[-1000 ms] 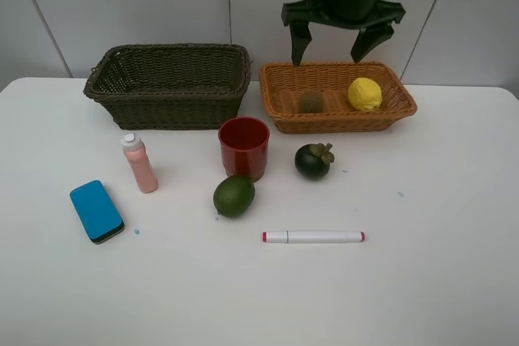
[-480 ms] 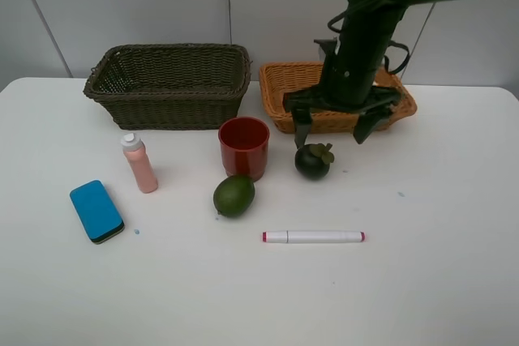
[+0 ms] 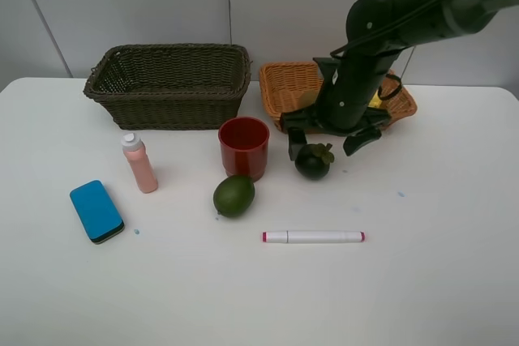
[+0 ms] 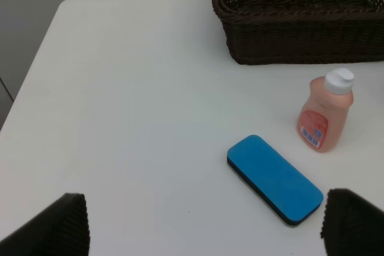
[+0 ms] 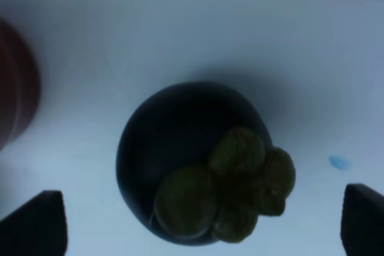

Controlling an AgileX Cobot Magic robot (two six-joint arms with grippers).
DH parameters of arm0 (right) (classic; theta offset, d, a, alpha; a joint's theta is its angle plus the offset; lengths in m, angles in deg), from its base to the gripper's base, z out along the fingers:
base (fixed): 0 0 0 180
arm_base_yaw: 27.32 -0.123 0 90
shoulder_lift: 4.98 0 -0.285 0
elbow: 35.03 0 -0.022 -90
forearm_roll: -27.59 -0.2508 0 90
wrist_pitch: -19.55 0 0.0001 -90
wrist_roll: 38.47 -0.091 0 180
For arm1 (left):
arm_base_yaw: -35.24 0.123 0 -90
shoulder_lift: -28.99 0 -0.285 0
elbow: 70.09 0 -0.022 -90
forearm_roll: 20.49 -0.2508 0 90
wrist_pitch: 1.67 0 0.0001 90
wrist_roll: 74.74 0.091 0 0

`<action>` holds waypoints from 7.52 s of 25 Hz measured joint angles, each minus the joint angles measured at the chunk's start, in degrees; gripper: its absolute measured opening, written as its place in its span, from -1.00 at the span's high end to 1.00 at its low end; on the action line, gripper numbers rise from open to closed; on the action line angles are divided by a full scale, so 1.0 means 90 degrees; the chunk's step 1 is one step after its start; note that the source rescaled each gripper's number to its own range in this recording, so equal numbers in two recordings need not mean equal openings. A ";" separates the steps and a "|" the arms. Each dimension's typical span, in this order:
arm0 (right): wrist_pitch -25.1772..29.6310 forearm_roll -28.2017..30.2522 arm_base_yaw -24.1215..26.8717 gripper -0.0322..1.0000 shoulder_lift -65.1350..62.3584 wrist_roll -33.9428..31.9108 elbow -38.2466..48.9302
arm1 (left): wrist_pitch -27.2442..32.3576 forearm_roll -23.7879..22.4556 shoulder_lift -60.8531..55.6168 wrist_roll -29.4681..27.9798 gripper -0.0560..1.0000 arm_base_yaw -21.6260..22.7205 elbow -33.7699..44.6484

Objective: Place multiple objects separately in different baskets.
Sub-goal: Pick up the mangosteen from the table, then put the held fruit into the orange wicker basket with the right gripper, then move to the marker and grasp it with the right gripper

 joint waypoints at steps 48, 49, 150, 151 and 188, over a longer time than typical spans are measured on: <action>-0.0484 -0.0130 0.0000 -0.33 0.0642 0.0000 0.0016 | 0.0000 0.0000 0.0000 0.0000 -1.00 0.0000 0.0000; -0.0428 -0.0130 0.0000 -0.33 0.0636 0.0000 0.0016 | 0.0000 0.0000 0.0000 0.0000 -1.00 0.0000 0.0000; 0.2821 0.0279 -0.0206 -0.99 -0.1601 0.2273 -0.2327 | 0.0000 0.0000 0.0000 0.0000 -1.00 0.0000 0.0000; 0.2821 0.0217 -0.0265 -0.99 -0.1775 0.2466 -0.2017 | 0.0000 0.0000 0.0000 0.0000 -1.00 0.0000 0.0000; -0.0760 0.1324 -0.2086 -0.99 -0.2020 0.4905 0.2980 | 0.0000 0.0000 0.0000 0.0000 -1.00 0.0000 0.0000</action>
